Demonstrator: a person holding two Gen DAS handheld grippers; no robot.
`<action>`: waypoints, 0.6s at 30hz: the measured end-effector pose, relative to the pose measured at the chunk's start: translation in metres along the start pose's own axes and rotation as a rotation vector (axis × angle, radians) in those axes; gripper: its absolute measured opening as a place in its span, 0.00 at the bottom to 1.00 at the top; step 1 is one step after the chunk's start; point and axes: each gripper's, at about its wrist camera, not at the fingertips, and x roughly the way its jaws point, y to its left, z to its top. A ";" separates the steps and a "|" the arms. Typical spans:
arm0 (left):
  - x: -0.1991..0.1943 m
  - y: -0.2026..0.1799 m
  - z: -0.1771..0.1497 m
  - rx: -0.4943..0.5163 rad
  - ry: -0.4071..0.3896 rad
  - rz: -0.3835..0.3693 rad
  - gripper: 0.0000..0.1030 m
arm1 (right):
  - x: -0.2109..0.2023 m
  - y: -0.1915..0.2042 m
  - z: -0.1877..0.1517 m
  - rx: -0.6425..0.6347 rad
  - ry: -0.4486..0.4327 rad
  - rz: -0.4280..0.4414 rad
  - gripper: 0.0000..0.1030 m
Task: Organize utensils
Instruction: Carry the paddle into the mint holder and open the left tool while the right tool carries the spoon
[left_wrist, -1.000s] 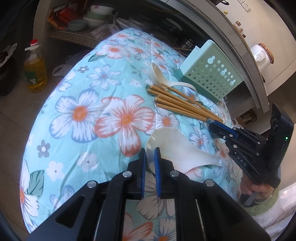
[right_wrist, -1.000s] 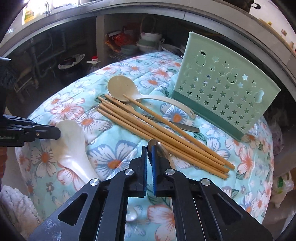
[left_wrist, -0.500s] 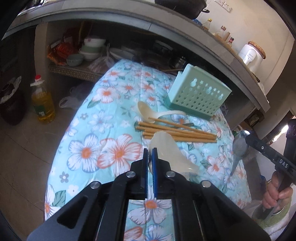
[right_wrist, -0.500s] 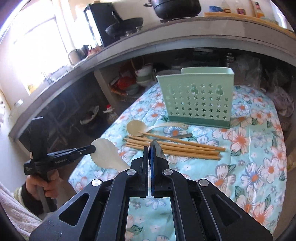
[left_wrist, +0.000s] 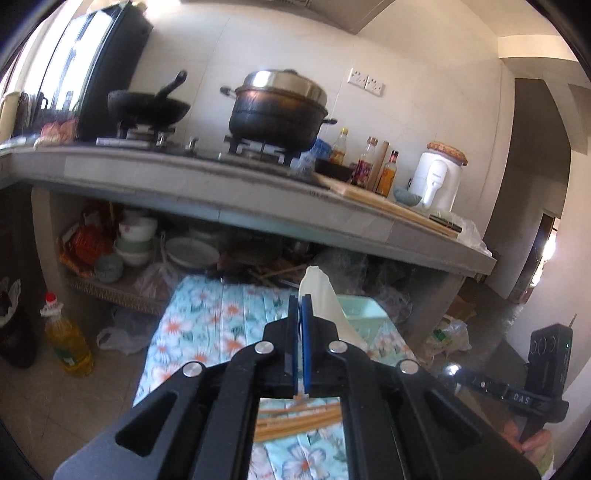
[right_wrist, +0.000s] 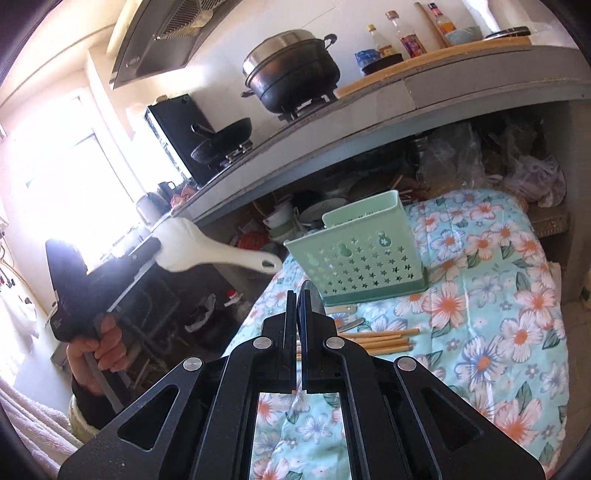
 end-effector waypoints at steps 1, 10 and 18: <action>0.003 -0.005 0.010 0.029 -0.024 0.016 0.01 | -0.002 -0.001 0.003 0.001 -0.010 0.002 0.00; 0.087 -0.030 0.041 0.264 0.003 0.187 0.01 | -0.009 -0.010 0.014 0.004 -0.038 0.023 0.00; 0.148 -0.038 0.013 0.386 0.123 0.245 0.01 | -0.005 -0.019 0.024 0.012 -0.038 0.027 0.00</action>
